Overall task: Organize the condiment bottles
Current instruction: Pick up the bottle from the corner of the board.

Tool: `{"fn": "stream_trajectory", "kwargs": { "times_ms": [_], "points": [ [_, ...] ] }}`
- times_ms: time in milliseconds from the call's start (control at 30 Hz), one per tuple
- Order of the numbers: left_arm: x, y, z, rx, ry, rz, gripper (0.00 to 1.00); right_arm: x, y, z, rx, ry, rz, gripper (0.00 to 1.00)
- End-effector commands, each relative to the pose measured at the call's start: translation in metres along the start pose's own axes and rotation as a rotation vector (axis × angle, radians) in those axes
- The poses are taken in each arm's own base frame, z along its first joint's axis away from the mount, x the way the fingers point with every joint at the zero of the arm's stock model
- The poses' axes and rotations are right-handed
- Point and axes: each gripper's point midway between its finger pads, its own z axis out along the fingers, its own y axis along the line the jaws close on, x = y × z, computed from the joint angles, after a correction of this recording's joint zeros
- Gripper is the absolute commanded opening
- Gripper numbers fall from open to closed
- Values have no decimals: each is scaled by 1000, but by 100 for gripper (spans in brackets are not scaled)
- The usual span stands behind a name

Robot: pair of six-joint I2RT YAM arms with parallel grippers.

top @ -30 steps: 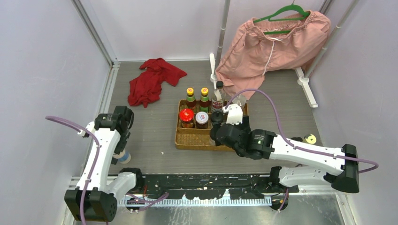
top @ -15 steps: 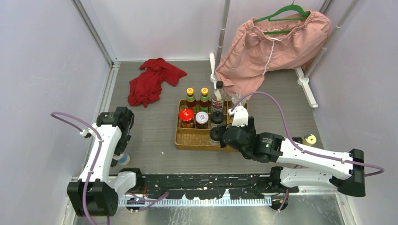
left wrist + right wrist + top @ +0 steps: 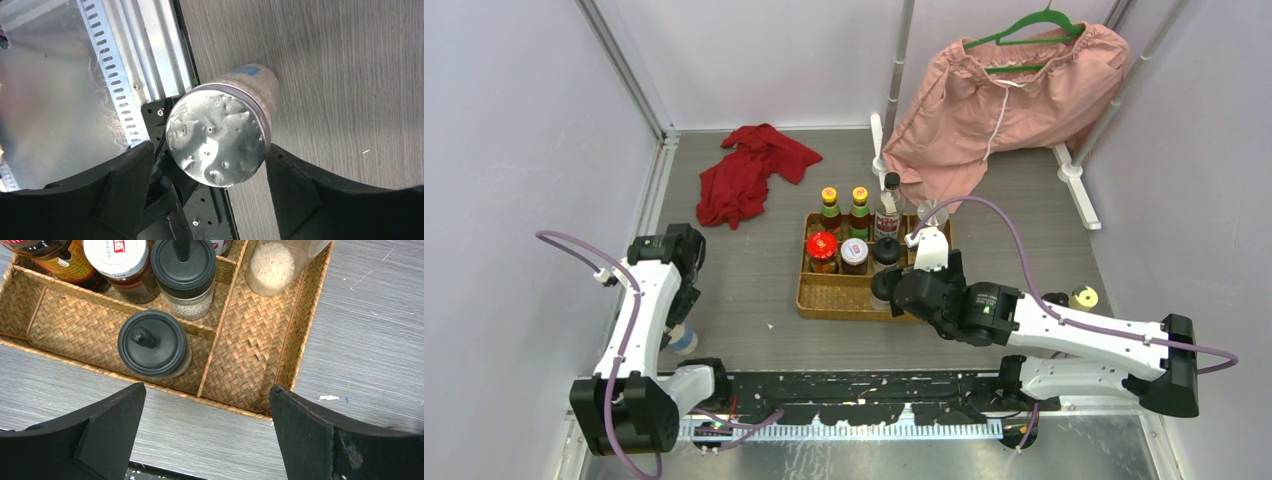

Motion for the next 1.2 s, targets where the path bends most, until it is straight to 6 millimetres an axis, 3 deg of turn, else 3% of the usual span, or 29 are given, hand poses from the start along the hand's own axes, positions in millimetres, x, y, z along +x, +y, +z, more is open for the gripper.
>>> {"fn": "stream_trajectory", "kwargs": {
  "times_ms": [0, 167, 400, 467, 600, 700, 1000, 1167],
  "points": [
    [-7, -3, -2, 30, -24, -5, 76, -4, 0, 2, 11, -25, 23, 100],
    [-6, -6, -2, 46, -17, 1, 49, -1, 2, 5, 15, -17, 18, 100],
    [-6, -12, -3, 86, -17, 16, 47, 3, 8, 10, 14, -1, 8, 100],
    [-5, -14, -4, 100, -9, 32, 51, 3, 8, 10, 15, 0, 8, 100],
    [-7, -5, -7, 70, -13, 24, 79, 5, 12, 13, 9, 7, 0, 100],
    [-14, 1, -11, 44, -32, 12, 90, 7, 15, 15, 4, 15, -8, 100],
    [-38, 15, -23, 54, -75, -59, 96, 14, 14, 17, 5, 34, -32, 100],
    [-32, 12, -13, 51, -3, -53, 96, 14, 9, 15, 12, 30, -38, 100]
  ]
}}
